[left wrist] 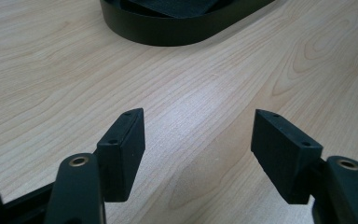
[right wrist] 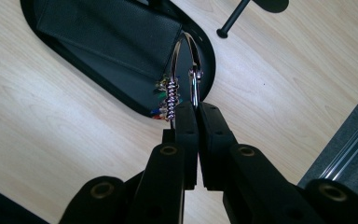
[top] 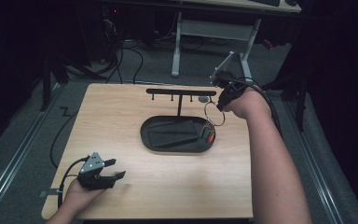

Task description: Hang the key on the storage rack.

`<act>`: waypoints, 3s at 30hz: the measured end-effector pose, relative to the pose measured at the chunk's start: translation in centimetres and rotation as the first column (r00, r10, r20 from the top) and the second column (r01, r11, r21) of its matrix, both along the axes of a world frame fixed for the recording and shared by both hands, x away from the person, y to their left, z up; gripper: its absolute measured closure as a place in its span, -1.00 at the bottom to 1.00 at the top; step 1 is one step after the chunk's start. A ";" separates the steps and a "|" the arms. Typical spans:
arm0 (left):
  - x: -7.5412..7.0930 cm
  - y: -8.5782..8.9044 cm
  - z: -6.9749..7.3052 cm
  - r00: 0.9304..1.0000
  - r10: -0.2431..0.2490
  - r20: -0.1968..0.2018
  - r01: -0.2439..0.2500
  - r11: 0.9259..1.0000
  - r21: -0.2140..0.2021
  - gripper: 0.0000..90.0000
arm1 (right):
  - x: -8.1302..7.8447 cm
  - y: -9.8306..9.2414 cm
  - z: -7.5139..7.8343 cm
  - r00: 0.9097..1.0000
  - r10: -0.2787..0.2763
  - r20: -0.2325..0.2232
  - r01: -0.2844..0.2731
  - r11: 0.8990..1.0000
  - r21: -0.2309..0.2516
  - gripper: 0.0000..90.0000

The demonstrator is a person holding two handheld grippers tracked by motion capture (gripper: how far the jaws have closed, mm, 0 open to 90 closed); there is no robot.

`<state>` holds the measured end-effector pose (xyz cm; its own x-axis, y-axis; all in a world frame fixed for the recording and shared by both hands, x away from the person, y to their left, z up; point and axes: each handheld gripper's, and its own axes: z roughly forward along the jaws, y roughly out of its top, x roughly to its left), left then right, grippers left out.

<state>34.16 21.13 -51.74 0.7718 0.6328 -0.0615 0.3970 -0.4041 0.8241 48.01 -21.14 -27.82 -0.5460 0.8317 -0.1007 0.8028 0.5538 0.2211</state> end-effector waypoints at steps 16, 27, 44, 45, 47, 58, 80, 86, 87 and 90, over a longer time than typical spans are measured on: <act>0.2 0.2 0.0 1.000 0.004 0.001 -0.004 1.000 0.000 -0.21 | 3.0 0.5 -1.3 1.000 -0.031 0.001 0.031 1.000 0.003 0.95; 0.2 0.3 0.0 1.000 0.005 -0.004 -0.005 1.000 -0.006 -0.21 | 3.6 0.1 -1.9 0.998 -0.058 0.003 0.058 0.998 0.004 0.95; 0.2 0.2 0.0 1.000 0.003 -0.004 -0.003 1.000 0.001 -0.21 | 4.2 -0.3 -2.4 0.999 -0.052 0.006 0.052 0.999 0.005 0.95; 0.2 0.2 0.0 1.000 0.003 -0.004 -0.003 1.000 0.001 -0.21 | 4.2 -0.2 -2.5 0.998 -0.054 0.007 0.054 0.999 0.006 0.95; 0.2 0.2 0.0 1.000 0.005 -0.001 -0.005 1.000 -0.001 -0.21 | 4.3 0.0 -2.7 0.998 -0.058 0.000 0.058 0.998 0.007 0.94; 0.2 0.2 0.0 1.000 0.002 -0.001 -0.002 1.000 0.004 -0.21 | 4.7 0.3 -2.9 0.997 -0.050 0.050 0.051 0.999 -0.018 0.80; 0.0 -0.2 0.1 1.000 -0.014 -0.006 0.014 1.000 0.013 -0.21 | 0.1 -0.5 -3.4 0.989 -0.104 0.103 0.098 0.993 0.068 -0.01; 0.0 -0.5 0.0 1.000 -0.019 -0.010 0.019 1.000 0.015 -0.21 | -2.2 -1.0 -4.4 0.978 -0.104 0.182 0.087 0.991 0.102 -0.33; 0.0 -0.6 0.0 1.000 -0.019 -0.010 0.020 1.000 0.016 -0.21 | -2.5 -1.1 -4.6 0.975 -0.113 0.190 0.094 0.990 0.108 -0.36; 0.0 -0.7 0.0 1.000 -0.025 -0.012 0.026 1.000 0.017 -0.21 | -3.5 -1.5 -5.2 0.969 -0.128 0.211 0.103 0.987 0.126 -0.48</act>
<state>34.13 20.44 -51.75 0.7870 0.6140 -0.0601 0.3961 -0.4282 0.8123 44.51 -22.64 -33.03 -0.4209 0.9006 -0.1084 0.7853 0.4216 0.4533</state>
